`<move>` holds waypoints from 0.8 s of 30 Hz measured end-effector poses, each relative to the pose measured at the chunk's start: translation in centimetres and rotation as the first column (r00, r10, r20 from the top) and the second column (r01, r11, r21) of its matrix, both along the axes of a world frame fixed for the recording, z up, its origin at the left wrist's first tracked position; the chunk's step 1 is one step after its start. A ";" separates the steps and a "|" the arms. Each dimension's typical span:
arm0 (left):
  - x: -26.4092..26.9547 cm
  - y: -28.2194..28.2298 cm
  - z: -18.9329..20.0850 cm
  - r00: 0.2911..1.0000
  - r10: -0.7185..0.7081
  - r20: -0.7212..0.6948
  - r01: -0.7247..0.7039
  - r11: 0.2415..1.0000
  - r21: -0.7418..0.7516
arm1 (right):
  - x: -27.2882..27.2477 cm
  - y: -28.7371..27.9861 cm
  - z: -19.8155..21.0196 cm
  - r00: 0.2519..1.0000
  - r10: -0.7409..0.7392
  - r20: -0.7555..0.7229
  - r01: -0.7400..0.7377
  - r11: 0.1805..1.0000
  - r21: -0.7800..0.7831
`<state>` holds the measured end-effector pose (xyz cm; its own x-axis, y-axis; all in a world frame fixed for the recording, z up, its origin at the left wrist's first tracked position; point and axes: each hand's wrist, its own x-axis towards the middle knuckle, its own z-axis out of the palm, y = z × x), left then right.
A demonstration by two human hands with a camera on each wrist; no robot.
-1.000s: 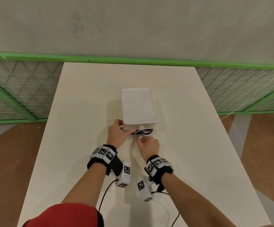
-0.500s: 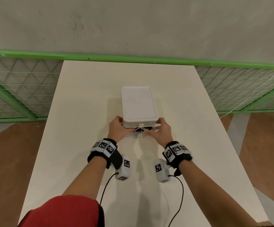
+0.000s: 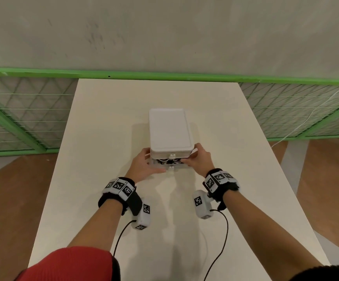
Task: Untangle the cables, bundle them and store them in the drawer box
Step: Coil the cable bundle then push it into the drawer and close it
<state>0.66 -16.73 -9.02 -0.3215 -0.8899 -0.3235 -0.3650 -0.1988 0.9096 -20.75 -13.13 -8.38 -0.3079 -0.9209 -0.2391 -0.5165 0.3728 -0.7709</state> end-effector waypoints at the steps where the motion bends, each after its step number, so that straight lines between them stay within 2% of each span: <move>1: 0.1 -0.1 0.1 1.000 0.000 0.003 0.000 1.000 -0.012 | -0.2 0.3 0.0 0.998 0.016 0.060 -0.016 1.000 0.000; 3: 0.0 -0.4 0.3 1.000 0.020 0.011 -0.020 0.999 -0.048 | -0.4 0.9 0.3 0.990 0.054 0.128 -0.051 0.998 -0.029; 4: -0.1 -0.5 0.4 1.000 0.024 0.011 -0.023 0.998 -0.063 | -0.3 1.0 0.5 0.989 0.094 0.115 -0.088 0.995 -0.054; 6: -0.2 -0.7 0.2 1.000 0.023 0.007 -0.023 0.996 -0.082 | 0.1 0.9 0.6 0.986 0.164 0.006 -0.163 0.981 -0.105; 9: -0.3 -0.7 -0.2 0.999 0.035 0.008 -0.034 0.993 -0.117 | 0.4 0.0 0.7 0.974 0.158 -0.162 -0.176 0.979 -0.100; 13: -0.6 -1.0 -0.8 0.997 0.077 0.014 -0.074 0.983 -0.166 | 0.2 -1.1 1.5 0.961 0.169 -0.220 -0.180 0.983 -0.033; 14: -0.7 -1.0 -1.0 0.997 0.080 0.023 -0.075 0.982 -0.172 | 0.1 -1.2 1.7 0.944 0.175 -0.281 -0.185 0.983 -0.008; 16: -0.8 -1.1 -1.2 0.995 0.090 0.038 -0.081 0.979 -0.189 | 0.0 -1.3 1.9 0.858 0.191 -0.477 -0.183 0.981 0.064; 18: -0.8 -1.4 -1.1 0.995 0.078 0.067 -0.063 0.976 -0.208 | 0.0 -1.4 2.0 0.799 0.202 -0.566 -0.177 0.979 0.101; 21: -0.2 -2.0 -0.6 0.999 0.013 0.048 -0.006 0.989 -0.145 | -0.4 -1.8 1.9 0.844 0.242 -0.478 -0.212 0.970 0.118; 24: 0.7 -1.8 0.1 0.999 0.037 -0.025 -0.040 0.989 -0.139 | -1.4 -1.8 2.5 0.948 0.262 -0.182 -0.255 0.965 0.059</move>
